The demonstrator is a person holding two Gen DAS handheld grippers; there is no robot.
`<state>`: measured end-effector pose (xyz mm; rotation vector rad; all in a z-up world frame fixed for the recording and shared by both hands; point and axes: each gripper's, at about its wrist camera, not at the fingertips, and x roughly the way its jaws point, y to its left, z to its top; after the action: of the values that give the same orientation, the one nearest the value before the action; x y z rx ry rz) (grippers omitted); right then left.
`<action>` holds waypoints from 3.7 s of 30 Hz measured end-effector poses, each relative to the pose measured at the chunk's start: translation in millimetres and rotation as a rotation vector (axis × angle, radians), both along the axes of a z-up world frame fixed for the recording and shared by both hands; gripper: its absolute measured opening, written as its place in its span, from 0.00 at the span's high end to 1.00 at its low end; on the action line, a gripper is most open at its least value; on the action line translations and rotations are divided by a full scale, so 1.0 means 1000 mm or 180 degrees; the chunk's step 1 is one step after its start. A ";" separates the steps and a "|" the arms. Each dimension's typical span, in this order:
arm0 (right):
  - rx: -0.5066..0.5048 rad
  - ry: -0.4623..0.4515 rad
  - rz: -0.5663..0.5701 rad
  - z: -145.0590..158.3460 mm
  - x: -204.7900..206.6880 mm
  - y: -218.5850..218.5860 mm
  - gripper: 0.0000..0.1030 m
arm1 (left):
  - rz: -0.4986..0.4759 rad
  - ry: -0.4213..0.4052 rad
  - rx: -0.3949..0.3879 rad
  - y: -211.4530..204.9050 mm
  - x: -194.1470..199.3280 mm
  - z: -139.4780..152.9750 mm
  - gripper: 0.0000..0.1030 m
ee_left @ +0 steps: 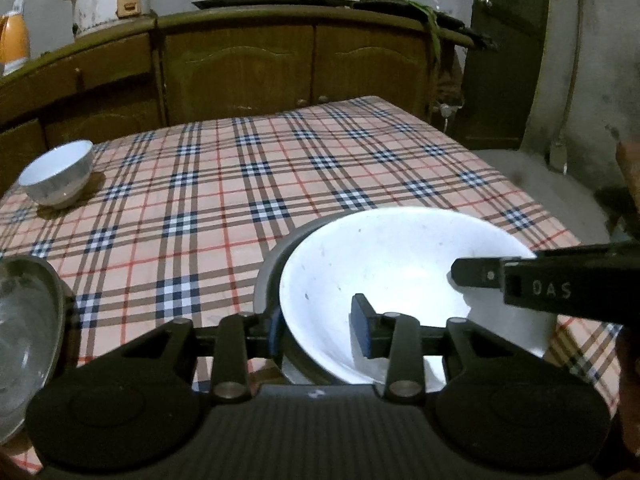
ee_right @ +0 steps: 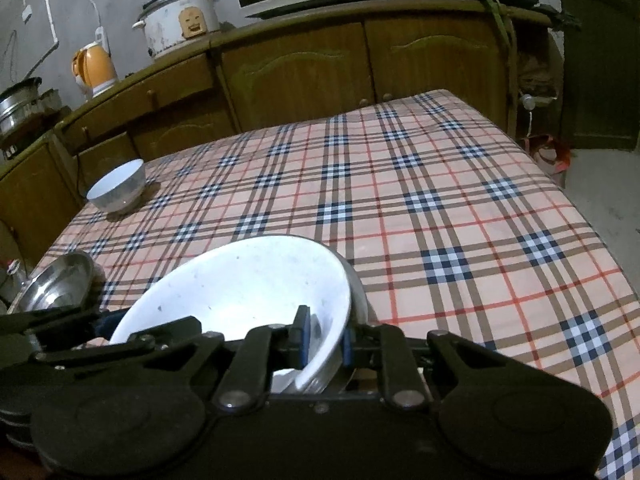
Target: Organize plates and bowls
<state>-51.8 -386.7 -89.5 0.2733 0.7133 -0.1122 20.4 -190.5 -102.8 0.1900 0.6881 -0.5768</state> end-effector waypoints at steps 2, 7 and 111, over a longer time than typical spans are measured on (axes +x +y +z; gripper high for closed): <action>0.0050 0.0037 -0.0001 0.001 0.002 -0.002 0.84 | 0.0006 0.0135 -0.0100 0.005 0.005 0.002 0.60; -0.0120 0.0111 0.0059 0.005 0.007 0.002 0.85 | -0.0014 -0.0045 0.0003 0.002 0.000 0.003 0.54; -0.0285 -0.0433 0.0403 0.128 0.073 0.071 0.78 | 0.0643 -0.0300 -0.0295 0.038 0.038 0.120 0.84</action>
<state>21.1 -316.1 38.3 0.1479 0.5871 -0.0048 58.1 -152.8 17.1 0.0597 0.5800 -0.4025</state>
